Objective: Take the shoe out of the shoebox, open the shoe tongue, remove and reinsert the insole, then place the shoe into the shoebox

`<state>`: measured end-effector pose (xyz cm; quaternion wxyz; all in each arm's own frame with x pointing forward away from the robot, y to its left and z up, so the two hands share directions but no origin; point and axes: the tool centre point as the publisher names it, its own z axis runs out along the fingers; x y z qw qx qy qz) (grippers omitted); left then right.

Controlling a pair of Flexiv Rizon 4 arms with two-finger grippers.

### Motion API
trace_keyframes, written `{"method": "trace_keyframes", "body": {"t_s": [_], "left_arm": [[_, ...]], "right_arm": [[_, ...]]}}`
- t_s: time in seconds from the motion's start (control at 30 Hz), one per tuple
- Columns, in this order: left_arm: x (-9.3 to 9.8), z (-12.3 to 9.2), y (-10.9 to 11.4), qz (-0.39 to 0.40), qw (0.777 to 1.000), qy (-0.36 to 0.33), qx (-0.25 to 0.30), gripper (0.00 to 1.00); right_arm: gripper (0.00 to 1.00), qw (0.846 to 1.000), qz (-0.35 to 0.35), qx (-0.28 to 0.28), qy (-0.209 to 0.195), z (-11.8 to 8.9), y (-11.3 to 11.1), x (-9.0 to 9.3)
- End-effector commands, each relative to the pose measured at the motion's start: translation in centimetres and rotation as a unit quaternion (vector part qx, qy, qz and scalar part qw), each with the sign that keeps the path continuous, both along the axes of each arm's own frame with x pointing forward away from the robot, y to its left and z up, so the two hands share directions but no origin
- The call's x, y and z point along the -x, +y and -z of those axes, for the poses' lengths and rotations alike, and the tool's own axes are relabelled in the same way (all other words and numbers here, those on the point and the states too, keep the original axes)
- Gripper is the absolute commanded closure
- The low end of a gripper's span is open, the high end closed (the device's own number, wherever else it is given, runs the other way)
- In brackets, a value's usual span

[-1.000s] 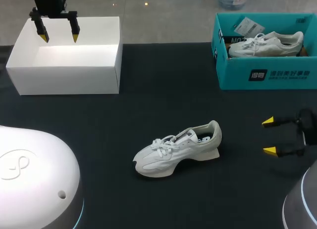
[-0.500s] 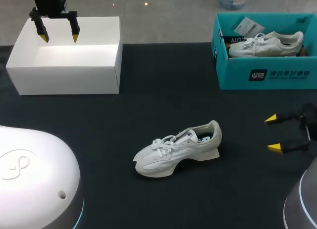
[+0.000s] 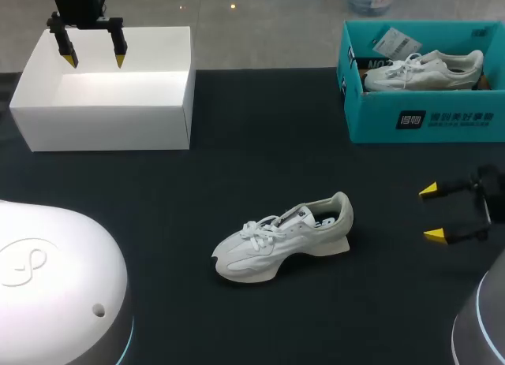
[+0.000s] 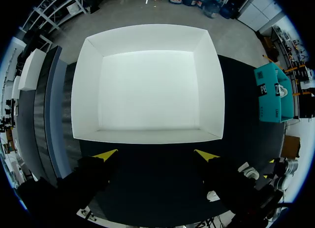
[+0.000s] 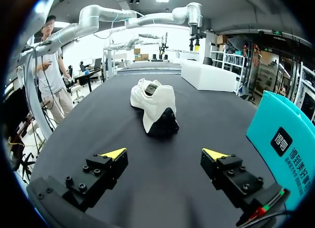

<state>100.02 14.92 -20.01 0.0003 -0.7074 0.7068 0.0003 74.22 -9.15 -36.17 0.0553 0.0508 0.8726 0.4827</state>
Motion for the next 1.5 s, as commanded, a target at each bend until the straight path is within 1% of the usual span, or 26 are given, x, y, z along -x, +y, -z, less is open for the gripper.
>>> {"method": "trace_keyframes", "body": {"t_s": [0.03,0.2,0.37,0.43,0.6,0.73,0.9,1.2,1.5], "left_arm": [[0.0,0.0,0.0,0.000,1.000,0.000,0.000,0.00],[0.0,0.0,0.0,0.000,1.000,0.000,0.000,0.00],[0.0,0.0,0.0,0.000,1.000,0.000,0.000,0.00],[0.0,0.0,0.0,0.000,1.000,0.000,0.000,0.00],[0.0,0.0,0.0,0.000,1.000,0.000,0.000,0.00],[0.0,0.0,0.0,0.000,1.000,0.000,0.000,0.00],[0.0,0.0,0.0,0.000,1.000,0.000,0.000,0.00],[0.0,0.0,0.0,0.000,1.000,0.000,0.000,0.00],[0.0,0.0,0.0,0.000,1.000,0.000,0.000,0.00]], "right_arm": [[0.00,1.000,0.001,0.002,0.000,0.0,0.1,0.0],[0.00,1.000,-0.023,0.012,0.000,0.3,2.2,-0.9],[0.00,0.998,-0.047,0.038,0.005,1.0,4.7,-1.8],[0.00,0.998,-0.059,0.024,0.010,1.7,5.7,-2.2],[0.00,0.996,-0.078,0.022,0.021,2.9,7.5,-2.8],[0.00,0.995,-0.092,0.013,0.021,3.2,8.8,-2.9],[0.00,0.994,-0.105,0.010,0.024,3.8,9.9,-3.3],[0.00,0.992,-0.128,0.006,0.020,4.0,12.2,-3.8],[0.00,0.989,-0.143,-0.014,0.022,4.9,14.7,-3.1]]}}
